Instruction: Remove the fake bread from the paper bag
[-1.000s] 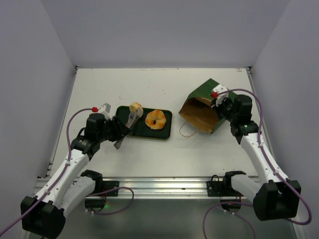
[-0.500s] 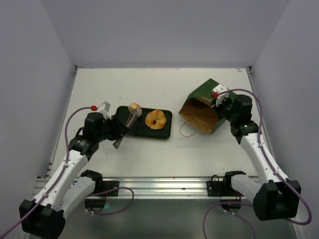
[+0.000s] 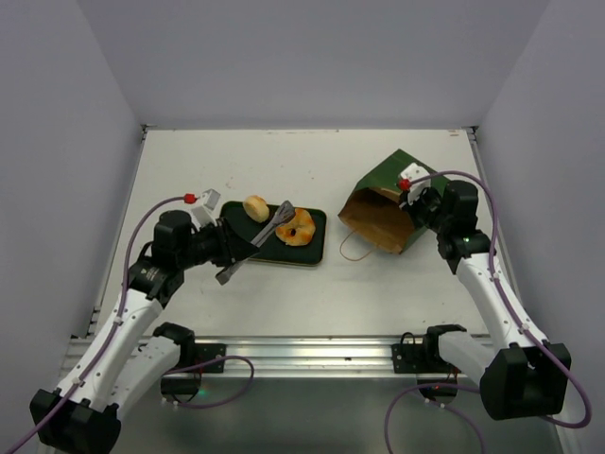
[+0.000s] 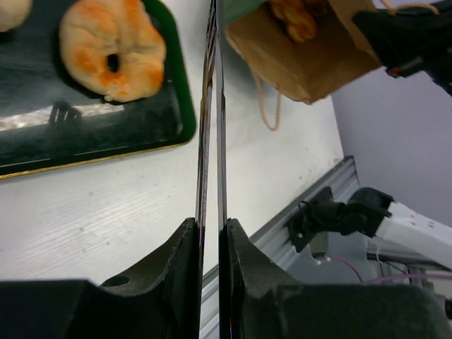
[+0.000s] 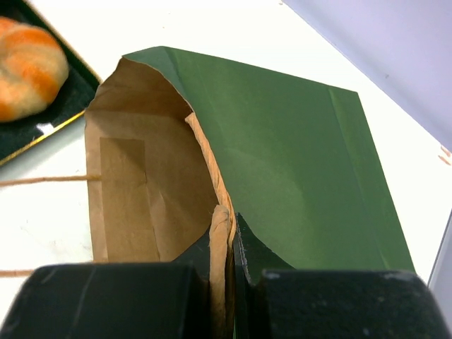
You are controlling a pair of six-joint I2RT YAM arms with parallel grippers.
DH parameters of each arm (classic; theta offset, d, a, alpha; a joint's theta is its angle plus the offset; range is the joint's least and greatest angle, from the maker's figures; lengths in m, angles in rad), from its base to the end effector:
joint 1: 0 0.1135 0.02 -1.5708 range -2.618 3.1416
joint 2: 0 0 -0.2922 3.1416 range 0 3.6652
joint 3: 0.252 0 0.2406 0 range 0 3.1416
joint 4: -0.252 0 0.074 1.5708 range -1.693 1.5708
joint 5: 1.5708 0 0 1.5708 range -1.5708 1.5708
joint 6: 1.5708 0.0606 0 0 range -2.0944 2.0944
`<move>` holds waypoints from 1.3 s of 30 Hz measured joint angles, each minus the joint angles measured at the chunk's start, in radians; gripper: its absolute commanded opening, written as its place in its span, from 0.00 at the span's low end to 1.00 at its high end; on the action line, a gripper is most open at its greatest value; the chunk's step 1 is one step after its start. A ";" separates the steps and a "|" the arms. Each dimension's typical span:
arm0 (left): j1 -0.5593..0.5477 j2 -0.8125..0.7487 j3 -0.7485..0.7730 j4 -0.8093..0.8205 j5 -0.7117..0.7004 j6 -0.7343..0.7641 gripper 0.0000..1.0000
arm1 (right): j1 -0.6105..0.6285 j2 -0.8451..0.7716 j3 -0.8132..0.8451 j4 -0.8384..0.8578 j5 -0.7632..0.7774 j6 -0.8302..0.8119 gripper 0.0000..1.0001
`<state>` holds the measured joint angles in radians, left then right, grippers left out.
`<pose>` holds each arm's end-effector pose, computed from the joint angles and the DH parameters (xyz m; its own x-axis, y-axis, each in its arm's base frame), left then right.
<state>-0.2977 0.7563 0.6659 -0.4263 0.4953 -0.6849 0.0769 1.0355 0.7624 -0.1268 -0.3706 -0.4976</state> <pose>0.1403 -0.0732 0.2898 -0.7790 -0.3432 -0.5248 0.2071 0.6492 -0.7319 0.2293 0.0397 0.3089 -0.1482 -0.4576 -0.8767 -0.5405 0.7799 -0.3157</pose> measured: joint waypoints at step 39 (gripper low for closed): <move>-0.513 0.800 0.318 0.526 -0.275 -0.065 0.34 | -0.011 0.024 0.058 -0.183 -0.157 -0.043 0.00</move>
<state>-0.8104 1.5566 0.9836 0.1001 0.2203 -0.7498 0.0658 1.0595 0.8207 -0.3099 -0.5274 -0.5407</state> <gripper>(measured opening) 0.318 0.030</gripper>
